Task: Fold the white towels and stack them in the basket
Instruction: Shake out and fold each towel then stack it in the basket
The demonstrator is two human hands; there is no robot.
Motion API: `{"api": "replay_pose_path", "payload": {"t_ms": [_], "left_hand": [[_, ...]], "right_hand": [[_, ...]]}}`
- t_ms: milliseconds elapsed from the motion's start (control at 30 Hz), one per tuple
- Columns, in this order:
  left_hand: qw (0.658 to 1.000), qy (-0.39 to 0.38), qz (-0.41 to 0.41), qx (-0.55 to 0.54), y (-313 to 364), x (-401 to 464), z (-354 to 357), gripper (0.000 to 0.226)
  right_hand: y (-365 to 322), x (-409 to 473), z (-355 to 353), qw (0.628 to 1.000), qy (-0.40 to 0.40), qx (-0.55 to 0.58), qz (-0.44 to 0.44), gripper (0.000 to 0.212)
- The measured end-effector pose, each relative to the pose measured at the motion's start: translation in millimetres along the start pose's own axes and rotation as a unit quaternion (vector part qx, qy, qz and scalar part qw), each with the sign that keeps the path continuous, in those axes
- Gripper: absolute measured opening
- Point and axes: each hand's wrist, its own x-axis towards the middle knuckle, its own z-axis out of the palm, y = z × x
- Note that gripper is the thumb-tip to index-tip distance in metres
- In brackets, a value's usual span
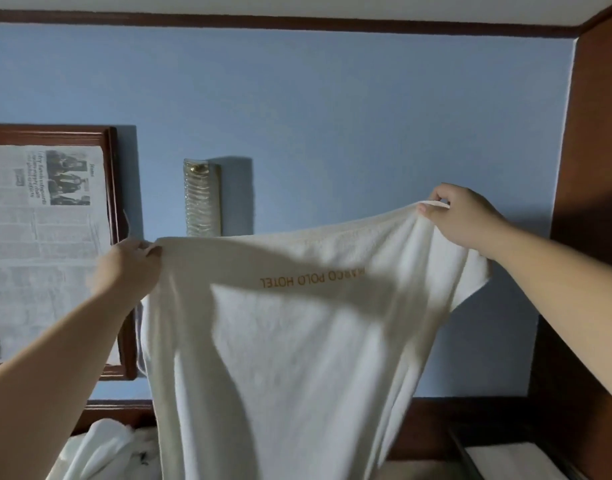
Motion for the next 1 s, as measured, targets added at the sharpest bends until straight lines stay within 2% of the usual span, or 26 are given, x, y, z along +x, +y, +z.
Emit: {"api": "replay_pose_path", "payload": {"t_ms": [100, 267, 400, 533, 633, 667, 733, 800, 1000], "left_hand": [[0.997, -0.026, -0.008, -0.070, 30, -13, 1, 0.018], [0.986, -0.088, 0.030, -0.137, 88, -43, 1, 0.014], [0.977, -0.130, 0.050, -0.163, 131, -63, -3, 0.016], [0.964, -0.178, 0.062, -0.185, 176, -86, -5, 0.026], [0.958, -0.201, 0.089, -0.182, 208, -106, 1, 0.031], [0.955, -0.212, 0.105, -0.178, 218, -113, 4, 0.031], [0.948, -0.234, 0.133, -0.170, 236, -125, 10, 0.030], [0.943, -0.248, 0.156, -0.160, 248, -136, 16, 0.027], [0.937, -0.255, 0.180, -0.158, 243, -148, 24, 0.030]], "right_hand": [[-1, -19, 2, 0.999, 0.011, -0.024, 0.019, 0.036], [-7, -40, -2, 0.998, 0.001, -0.020, 0.052, 0.034], [-14, -51, -11, 0.997, -0.035, 0.017, 0.063, 0.014], [-37, -66, -15, 0.991, -0.122, 0.044, 0.034, 0.036], [-59, -83, -17, 0.973, -0.206, 0.100, -0.001, 0.023], [-66, -90, -18, 0.968, -0.225, 0.113, -0.012, 0.025], [-77, -100, -18, 0.964, -0.242, 0.102, -0.027, 0.041], [-81, -108, -14, 0.965, -0.249, 0.074, -0.036, 0.046], [-58, -116, -16, 0.972, -0.208, 0.104, -0.036, 0.012]]}}
